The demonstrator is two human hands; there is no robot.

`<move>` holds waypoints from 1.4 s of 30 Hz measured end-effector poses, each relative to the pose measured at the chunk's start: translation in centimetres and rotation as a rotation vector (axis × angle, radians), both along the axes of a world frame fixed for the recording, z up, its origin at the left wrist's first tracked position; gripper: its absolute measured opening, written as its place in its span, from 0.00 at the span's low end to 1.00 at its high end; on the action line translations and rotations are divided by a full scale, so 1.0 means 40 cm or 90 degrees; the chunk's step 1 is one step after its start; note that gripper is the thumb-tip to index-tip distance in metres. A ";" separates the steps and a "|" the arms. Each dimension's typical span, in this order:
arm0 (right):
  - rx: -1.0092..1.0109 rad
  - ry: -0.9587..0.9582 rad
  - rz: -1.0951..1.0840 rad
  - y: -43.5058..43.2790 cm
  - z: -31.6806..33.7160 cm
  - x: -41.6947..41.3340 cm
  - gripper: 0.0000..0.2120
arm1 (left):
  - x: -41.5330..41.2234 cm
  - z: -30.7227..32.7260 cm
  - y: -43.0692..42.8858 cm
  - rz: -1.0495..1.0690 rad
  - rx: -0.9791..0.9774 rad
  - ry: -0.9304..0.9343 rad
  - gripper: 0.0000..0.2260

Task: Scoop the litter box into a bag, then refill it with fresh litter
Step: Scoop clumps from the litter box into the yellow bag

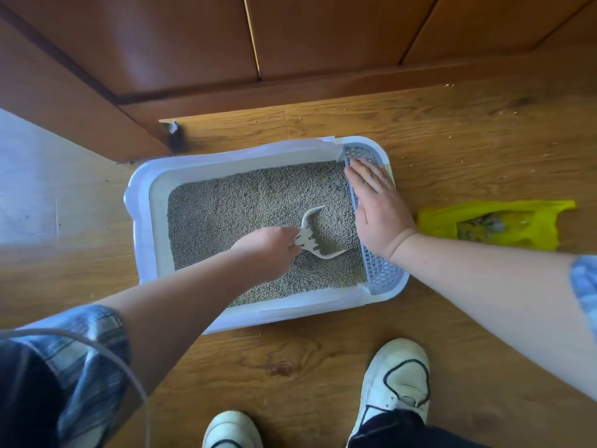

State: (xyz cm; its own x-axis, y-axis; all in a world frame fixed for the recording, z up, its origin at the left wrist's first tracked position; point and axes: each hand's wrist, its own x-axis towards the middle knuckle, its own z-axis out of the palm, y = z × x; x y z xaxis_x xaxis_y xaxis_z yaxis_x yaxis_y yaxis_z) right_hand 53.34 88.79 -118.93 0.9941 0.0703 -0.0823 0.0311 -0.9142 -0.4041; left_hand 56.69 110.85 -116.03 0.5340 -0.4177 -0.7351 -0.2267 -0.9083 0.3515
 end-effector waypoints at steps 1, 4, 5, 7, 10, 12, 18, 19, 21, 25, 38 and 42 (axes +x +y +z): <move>-0.003 0.003 0.001 0.000 0.000 0.000 0.28 | 0.000 0.000 0.001 -0.001 -0.003 -0.002 0.09; -0.010 0.009 0.005 0.001 -0.003 0.001 0.28 | 0.003 0.004 0.033 -0.012 -0.008 -0.018 0.09; -0.013 0.011 0.006 0.002 -0.004 0.001 0.28 | 0.006 0.004 0.049 -0.012 -0.004 -0.022 0.10; -0.023 0.015 0.007 0.002 -0.006 0.003 0.28 | 0.015 0.003 0.084 0.003 0.002 -0.019 0.12; -0.036 0.015 0.010 0.002 -0.008 0.004 0.28 | 0.021 0.001 0.131 0.028 -0.008 0.000 0.13; -0.044 0.012 0.011 0.004 -0.009 0.003 0.28 | 0.019 0.002 0.153 0.025 -0.016 -0.002 0.13; -0.042 -0.010 0.002 0.016 -0.001 0.001 0.27 | 0.012 0.021 0.178 0.027 -0.051 -0.019 0.12; -0.042 -0.013 0.000 0.016 0.000 0.001 0.27 | 0.011 0.024 0.180 0.031 -0.052 -0.025 0.12; -0.046 -0.016 -0.001 0.019 0.001 0.000 0.27 | 0.011 0.034 0.182 0.022 -0.047 -0.043 0.14; -0.062 -0.013 -0.003 0.020 0.000 0.001 0.27 | 0.012 0.049 0.180 0.008 -0.035 -0.062 0.15; -0.100 0.008 0.017 0.018 0.004 0.000 0.27 | 0.020 0.053 0.172 0.002 -0.024 -0.046 0.11; -0.102 0.013 0.019 0.018 0.005 0.001 0.26 | 0.020 0.053 0.166 0.007 -0.030 -0.035 0.11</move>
